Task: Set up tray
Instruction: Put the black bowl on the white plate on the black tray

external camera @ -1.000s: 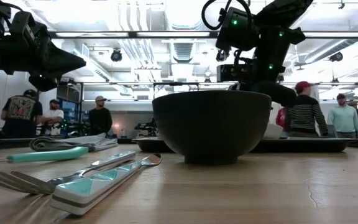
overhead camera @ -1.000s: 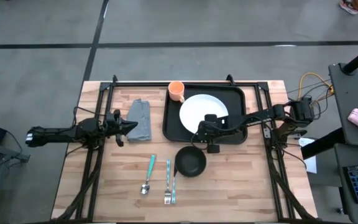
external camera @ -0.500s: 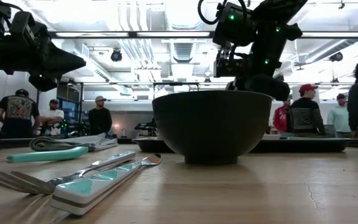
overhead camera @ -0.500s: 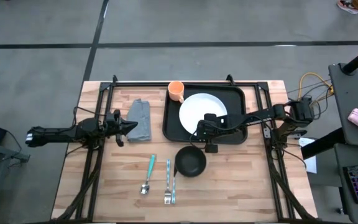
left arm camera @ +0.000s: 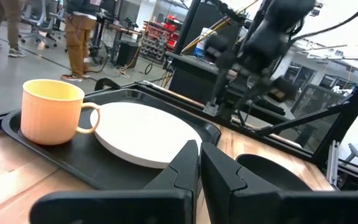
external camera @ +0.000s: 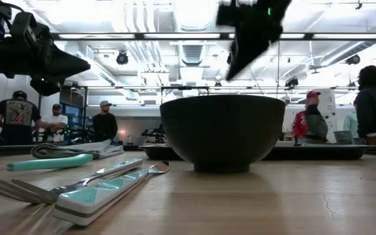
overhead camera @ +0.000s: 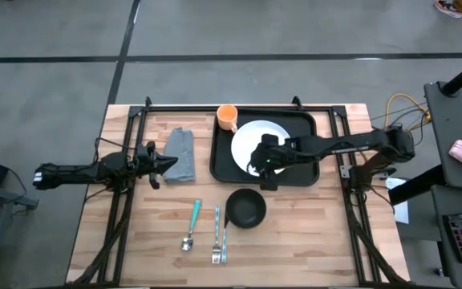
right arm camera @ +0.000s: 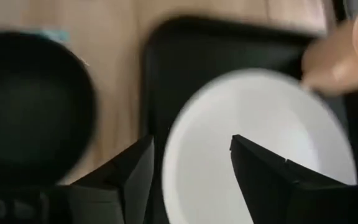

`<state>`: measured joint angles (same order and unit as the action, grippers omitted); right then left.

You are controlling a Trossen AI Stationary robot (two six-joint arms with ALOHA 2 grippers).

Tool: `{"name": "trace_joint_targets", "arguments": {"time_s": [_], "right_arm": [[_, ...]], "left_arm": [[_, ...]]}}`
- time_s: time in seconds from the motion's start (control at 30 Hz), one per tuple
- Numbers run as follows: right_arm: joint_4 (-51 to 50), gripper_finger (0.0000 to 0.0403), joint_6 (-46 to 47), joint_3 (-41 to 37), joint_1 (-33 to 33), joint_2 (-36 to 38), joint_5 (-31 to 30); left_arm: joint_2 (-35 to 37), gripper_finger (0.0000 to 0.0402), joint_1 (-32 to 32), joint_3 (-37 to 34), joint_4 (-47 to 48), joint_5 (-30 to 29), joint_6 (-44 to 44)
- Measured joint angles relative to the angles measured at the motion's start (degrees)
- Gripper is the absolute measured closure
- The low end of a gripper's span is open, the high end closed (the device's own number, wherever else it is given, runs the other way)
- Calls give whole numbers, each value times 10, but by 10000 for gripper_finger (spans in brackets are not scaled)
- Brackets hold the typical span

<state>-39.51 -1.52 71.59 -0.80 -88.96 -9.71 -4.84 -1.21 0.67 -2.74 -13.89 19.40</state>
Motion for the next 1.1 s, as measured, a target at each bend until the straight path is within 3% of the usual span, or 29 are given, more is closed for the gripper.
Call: {"name": "trace_joint_targets", "arguments": {"time_s": [0.23,0.5,0.7,1.1], "right_arm": [[-1,157,-84,28,-83,14,80],[8,112,-47,23,-188,-13,81],[17,117,-59,21,-230,-71,81],[26,164,-45,21,-226,-177,77]], "left_arm": [[0,402,0,0,0,0,0],[0,402,0,0,0,0,0],[-3,402,0,0,1,0,0],[-8,402,0,0,2,0,0]]}}
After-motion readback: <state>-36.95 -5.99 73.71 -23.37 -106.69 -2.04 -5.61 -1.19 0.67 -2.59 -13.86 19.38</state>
